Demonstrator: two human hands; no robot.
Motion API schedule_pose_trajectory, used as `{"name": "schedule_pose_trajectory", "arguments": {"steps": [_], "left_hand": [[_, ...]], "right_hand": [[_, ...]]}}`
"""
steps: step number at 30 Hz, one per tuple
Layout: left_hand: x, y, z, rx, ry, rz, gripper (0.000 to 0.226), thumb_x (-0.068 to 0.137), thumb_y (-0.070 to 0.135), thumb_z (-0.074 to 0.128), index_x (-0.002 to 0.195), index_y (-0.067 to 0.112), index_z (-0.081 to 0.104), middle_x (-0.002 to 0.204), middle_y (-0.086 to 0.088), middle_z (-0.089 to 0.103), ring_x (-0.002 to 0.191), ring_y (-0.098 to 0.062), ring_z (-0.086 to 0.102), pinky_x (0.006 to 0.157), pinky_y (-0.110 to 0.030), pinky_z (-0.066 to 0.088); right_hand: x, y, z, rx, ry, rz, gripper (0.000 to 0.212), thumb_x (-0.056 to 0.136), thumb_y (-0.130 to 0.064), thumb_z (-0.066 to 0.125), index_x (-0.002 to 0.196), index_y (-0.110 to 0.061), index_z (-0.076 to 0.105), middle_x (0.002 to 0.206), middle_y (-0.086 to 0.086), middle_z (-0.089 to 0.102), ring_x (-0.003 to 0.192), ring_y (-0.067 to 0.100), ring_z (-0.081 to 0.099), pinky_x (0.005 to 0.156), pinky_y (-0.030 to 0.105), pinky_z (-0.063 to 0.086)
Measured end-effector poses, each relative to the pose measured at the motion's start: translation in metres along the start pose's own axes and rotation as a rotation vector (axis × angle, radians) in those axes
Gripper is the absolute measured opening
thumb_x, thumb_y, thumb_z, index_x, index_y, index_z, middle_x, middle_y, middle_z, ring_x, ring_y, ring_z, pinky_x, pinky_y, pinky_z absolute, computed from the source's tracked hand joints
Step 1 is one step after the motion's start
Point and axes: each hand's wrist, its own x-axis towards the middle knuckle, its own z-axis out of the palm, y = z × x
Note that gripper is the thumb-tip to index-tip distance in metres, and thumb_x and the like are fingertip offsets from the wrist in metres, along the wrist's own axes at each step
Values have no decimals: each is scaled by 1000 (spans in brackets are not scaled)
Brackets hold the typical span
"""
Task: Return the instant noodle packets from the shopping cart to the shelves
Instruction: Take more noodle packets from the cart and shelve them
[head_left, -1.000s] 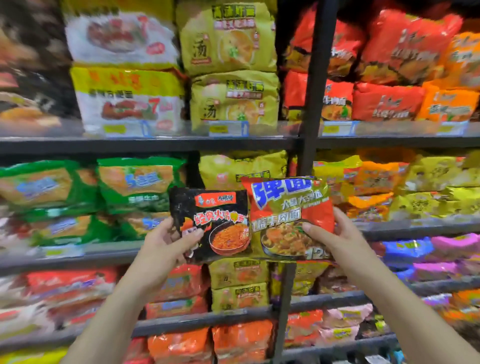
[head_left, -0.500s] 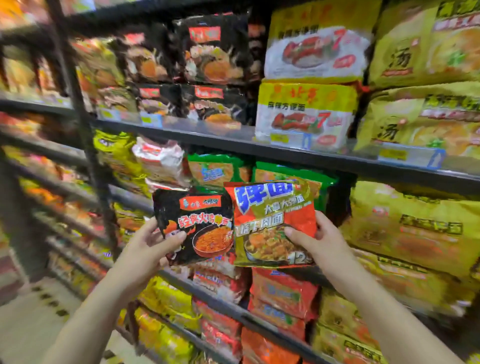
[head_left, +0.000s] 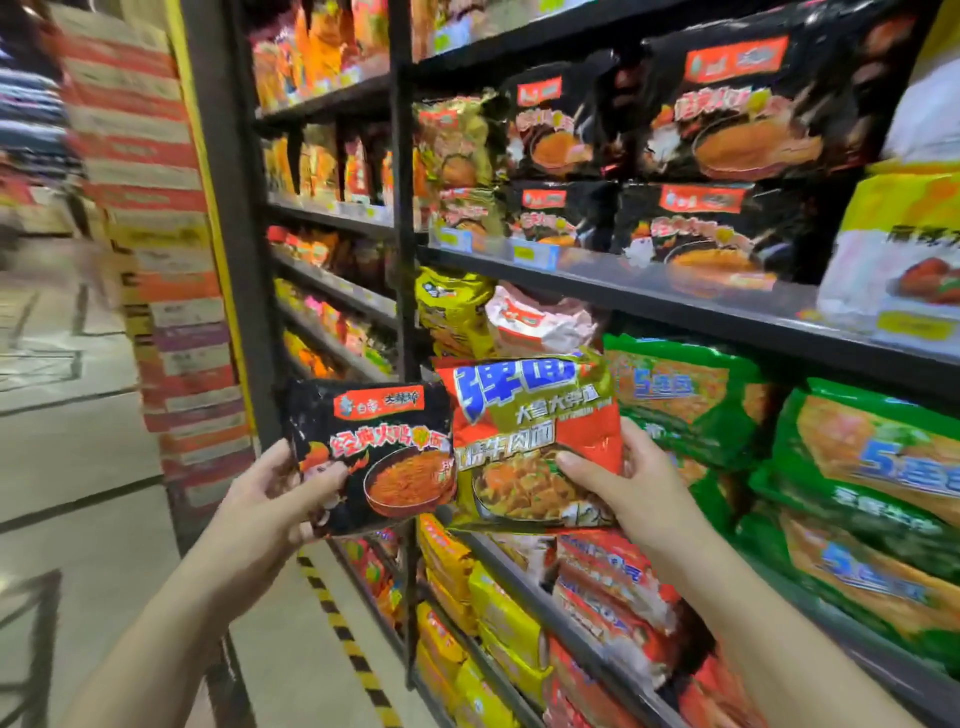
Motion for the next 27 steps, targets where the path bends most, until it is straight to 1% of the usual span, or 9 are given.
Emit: {"name": "schedule_pose_trajectory", "arguments": {"steps": [2,4,7,10,14,17,22,25,27], "left_hand": [[13,8,-27,-12,16,20,95,45,57,98,126,20,65,108,-4,78,87,-12,74,68,-26,56],[31,15,-55,-44,50,14,80,57,45,95,124,16,63,97,0,79,77,-7,73,58,-19,55],[58,23,-99,-53,72,-13,45,78,23,76,122,20,64,104,-2,79,85,-13,76,61,-23,58],[80,24,-147,-38,84,-14,32,89,11,66,119,22,65,105,-2,79,86,-12,76,61,-23,58],[105,24,-204,-10,102,-44,31,95,6,63,124,18,63,106,-7,78,81,-10,75,58,-19,55],[126,15,-247,-12,129,-45,34,93,9,64,127,14,62,99,-2,78,81,-10,74,58,-20,55],[167,1,-288,4,189,-59,31,95,13,64,126,15,63,102,-1,78,85,-13,74,67,-27,57],[208,-10,-311,-17,229,-62,34,94,13,64,128,14,62,114,-9,77,101,-26,75,84,-41,60],[241,-16,-326,-44,244,-67,35,94,13,63,129,13,61,119,-12,75,109,-32,73,83,-41,63]], "right_hand": [[25,-1,37,0,-35,-13,41,86,-20,80,123,-28,64,110,-8,78,103,13,75,86,31,61],[48,-3,72,14,-45,-32,39,86,-16,79,122,-26,65,111,-6,78,104,15,75,84,28,60],[80,-1,121,41,-44,-43,41,86,-11,78,123,-21,66,113,-3,78,103,15,74,80,23,59],[107,3,168,51,-54,-48,42,85,-11,78,124,-20,65,113,-2,78,102,15,75,82,26,61],[139,10,222,59,-91,-44,41,82,-17,78,121,-23,66,110,-4,79,100,16,76,80,27,62],[166,19,263,77,-116,-23,43,77,-23,80,118,-26,68,110,-2,79,100,20,76,85,38,60],[214,37,310,74,-158,-8,49,72,-29,82,118,-25,67,109,-3,79,100,18,76,83,36,61],[258,47,336,47,-184,-7,57,69,-37,83,121,-25,64,109,-4,79,97,15,77,81,34,61],[293,54,351,43,-199,-10,56,71,-38,83,122,-27,63,108,-8,78,97,13,77,82,36,61]]}}
